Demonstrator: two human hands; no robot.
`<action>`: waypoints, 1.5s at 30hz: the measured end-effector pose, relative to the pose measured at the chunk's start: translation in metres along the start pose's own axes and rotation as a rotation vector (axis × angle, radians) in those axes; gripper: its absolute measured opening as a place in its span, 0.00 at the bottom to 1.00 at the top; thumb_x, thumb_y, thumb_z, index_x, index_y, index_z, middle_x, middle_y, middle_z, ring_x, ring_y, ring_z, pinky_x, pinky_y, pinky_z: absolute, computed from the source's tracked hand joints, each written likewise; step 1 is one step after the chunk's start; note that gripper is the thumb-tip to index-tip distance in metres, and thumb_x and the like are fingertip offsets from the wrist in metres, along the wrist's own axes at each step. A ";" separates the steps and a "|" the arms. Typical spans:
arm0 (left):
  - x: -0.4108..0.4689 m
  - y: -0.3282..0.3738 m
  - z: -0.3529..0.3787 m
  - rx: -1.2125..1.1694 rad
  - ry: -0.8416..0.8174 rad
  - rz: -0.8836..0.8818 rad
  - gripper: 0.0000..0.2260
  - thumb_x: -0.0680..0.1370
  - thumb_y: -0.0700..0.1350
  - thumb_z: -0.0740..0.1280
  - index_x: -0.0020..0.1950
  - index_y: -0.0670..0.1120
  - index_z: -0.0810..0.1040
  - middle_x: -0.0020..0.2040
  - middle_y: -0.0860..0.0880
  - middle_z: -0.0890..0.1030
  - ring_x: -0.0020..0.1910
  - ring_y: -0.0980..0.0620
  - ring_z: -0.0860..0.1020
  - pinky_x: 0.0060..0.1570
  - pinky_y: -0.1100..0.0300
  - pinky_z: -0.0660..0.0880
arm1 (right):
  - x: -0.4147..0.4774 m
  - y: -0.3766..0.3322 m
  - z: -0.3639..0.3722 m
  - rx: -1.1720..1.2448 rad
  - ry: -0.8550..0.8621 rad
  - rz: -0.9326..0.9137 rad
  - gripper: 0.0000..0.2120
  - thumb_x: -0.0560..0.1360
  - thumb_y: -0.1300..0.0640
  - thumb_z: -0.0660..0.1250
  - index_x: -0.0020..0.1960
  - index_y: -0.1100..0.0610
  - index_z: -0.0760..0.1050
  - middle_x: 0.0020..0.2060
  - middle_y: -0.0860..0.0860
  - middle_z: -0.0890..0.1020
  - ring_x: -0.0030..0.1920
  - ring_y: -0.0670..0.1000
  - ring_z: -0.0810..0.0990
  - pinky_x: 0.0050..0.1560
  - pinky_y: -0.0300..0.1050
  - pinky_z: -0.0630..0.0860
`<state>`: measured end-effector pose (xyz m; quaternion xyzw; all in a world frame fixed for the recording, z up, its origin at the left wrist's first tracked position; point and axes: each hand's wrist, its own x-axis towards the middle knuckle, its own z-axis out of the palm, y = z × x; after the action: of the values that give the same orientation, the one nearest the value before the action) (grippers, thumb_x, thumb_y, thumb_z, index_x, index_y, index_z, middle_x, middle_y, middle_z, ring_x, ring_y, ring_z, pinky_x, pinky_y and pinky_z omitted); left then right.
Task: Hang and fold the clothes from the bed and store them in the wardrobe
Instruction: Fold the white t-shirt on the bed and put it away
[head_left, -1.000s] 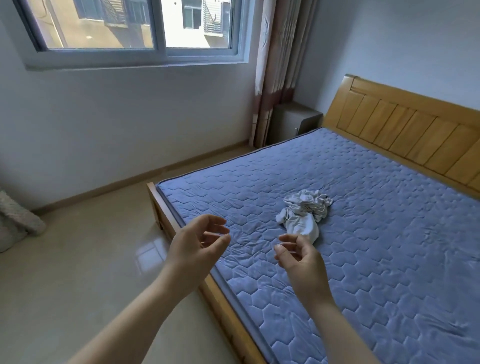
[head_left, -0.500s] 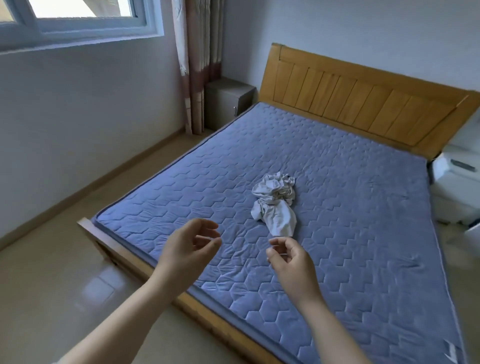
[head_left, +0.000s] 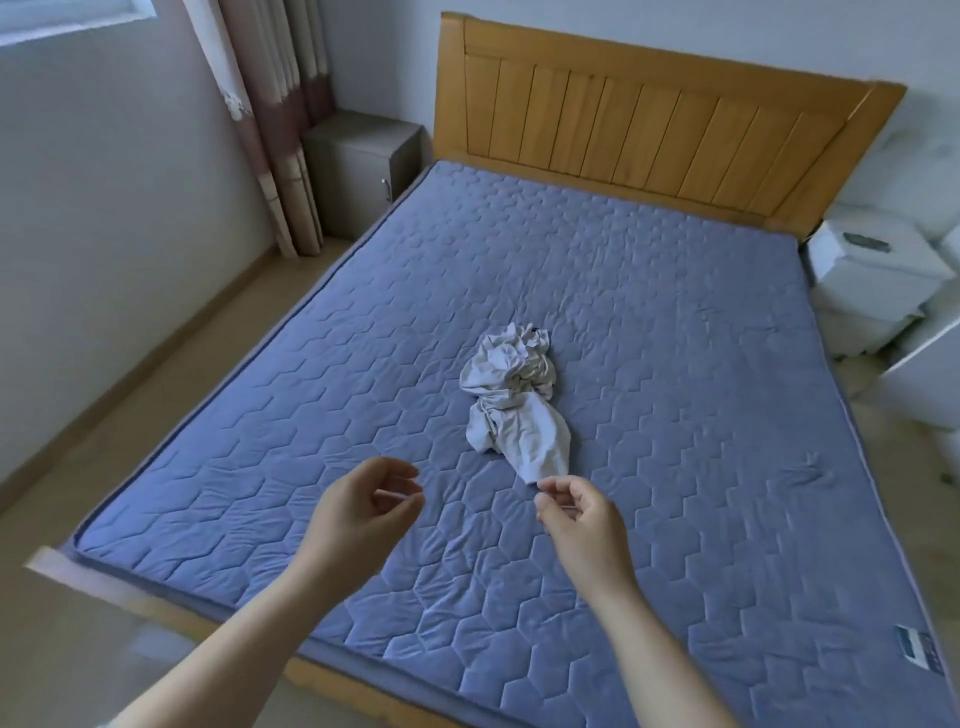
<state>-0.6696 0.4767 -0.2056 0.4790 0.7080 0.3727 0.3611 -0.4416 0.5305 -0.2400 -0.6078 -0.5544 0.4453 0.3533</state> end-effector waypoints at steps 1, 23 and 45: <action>0.014 -0.001 0.002 0.019 -0.016 -0.014 0.09 0.74 0.41 0.71 0.47 0.55 0.78 0.43 0.53 0.84 0.37 0.61 0.80 0.37 0.62 0.77 | 0.013 0.003 0.001 -0.010 0.006 0.018 0.06 0.76 0.59 0.68 0.44 0.48 0.78 0.39 0.46 0.82 0.41 0.44 0.80 0.43 0.33 0.75; 0.264 -0.158 0.118 0.230 -0.280 -0.234 0.06 0.75 0.43 0.69 0.47 0.55 0.77 0.44 0.56 0.82 0.39 0.62 0.79 0.34 0.70 0.71 | 0.229 0.186 0.075 -0.319 -0.010 0.431 0.08 0.75 0.57 0.67 0.54 0.52 0.78 0.50 0.47 0.79 0.52 0.49 0.78 0.47 0.37 0.70; 0.342 -0.252 0.198 0.268 -0.431 -0.241 0.04 0.76 0.43 0.68 0.49 0.52 0.78 0.44 0.55 0.80 0.39 0.59 0.79 0.35 0.65 0.71 | 0.343 0.322 0.142 0.922 0.556 0.995 0.03 0.78 0.65 0.65 0.45 0.63 0.73 0.38 0.55 0.77 0.37 0.49 0.77 0.29 0.36 0.80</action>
<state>-0.6963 0.7703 -0.5695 0.5032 0.7095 0.1198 0.4786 -0.4622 0.8169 -0.6391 -0.6678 0.1413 0.5705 0.4568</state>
